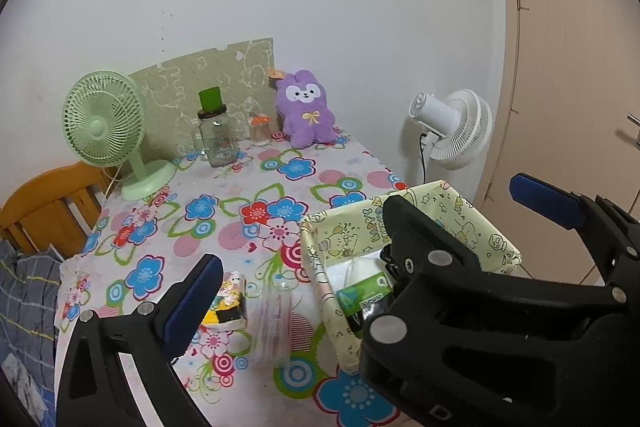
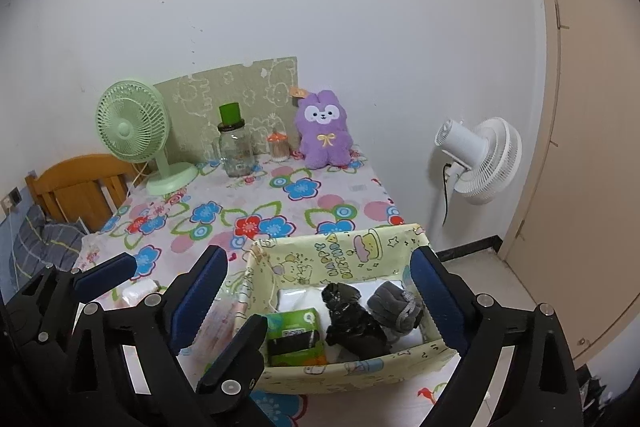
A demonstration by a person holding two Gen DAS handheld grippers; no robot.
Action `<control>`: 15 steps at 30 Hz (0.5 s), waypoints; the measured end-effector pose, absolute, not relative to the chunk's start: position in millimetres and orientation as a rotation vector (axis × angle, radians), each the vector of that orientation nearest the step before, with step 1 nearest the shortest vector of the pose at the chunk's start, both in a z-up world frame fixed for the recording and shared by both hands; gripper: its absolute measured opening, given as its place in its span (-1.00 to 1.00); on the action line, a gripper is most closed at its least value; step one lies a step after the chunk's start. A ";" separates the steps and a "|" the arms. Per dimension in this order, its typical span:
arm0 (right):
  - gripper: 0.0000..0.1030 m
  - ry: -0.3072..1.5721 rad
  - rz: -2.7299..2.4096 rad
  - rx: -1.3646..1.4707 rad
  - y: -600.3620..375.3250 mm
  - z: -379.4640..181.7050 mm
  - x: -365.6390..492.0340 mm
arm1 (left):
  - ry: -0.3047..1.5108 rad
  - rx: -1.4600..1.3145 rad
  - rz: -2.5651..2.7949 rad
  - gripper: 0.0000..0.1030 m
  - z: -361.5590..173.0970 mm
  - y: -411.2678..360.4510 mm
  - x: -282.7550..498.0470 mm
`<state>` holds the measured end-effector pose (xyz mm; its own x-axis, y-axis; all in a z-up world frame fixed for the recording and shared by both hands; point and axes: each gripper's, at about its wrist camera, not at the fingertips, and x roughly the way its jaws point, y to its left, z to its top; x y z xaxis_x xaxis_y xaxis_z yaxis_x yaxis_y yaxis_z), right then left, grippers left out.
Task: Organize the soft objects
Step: 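Withdraw both tools from the box back over the table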
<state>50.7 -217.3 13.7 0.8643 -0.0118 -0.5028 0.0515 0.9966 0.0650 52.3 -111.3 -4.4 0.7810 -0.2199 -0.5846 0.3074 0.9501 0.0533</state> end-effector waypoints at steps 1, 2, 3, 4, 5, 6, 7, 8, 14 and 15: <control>0.85 0.523 -0.032 0.075 -215.3 15.1 49.0 | 0.608 0.148 -0.285 0.99 -3.2 -109.4 51.1; 0.86 0.520 -0.032 0.073 -213.3 16.1 48.1 | 0.603 0.148 -0.284 0.99 -1.9 -106.9 49.9; 0.88 0.516 -0.033 0.072 -211.0 17.5 46.8 | 0.599 0.147 -0.282 0.99 -0.5 -104.4 48.5; 0.88 0.512 -0.033 0.070 -208.6 18.8 45.8 | 0.595 0.146 -0.281 0.99 0.5 -102.6 47.3; 0.89 0.508 -0.033 0.069 -206.2 20.0 45.0 | 0.591 0.145 -0.279 0.99 1.8 -100.3 45.7; 0.90 0.503 -0.033 0.067 -203.4 21.7 43.9 | 0.586 0.143 -0.278 0.99 3.6 -97.1 44.1; 0.90 0.500 -0.033 0.065 -201.2 22.8 42.8 | 0.582 0.142 -0.278 0.99 5.1 -95.1 43.5; 0.90 0.495 -0.034 0.063 -198.6 24.2 41.4 | 0.579 0.141 -0.278 0.99 6.5 -92.9 42.3; 0.90 0.488 -0.027 0.057 -184.6 29.5 36.6 | 0.558 0.138 -0.267 0.99 11.5 -78.0 35.2; 0.90 0.486 -0.024 0.058 -182.4 29.5 36.0 | 0.555 0.137 -0.264 0.99 11.7 -75.9 34.4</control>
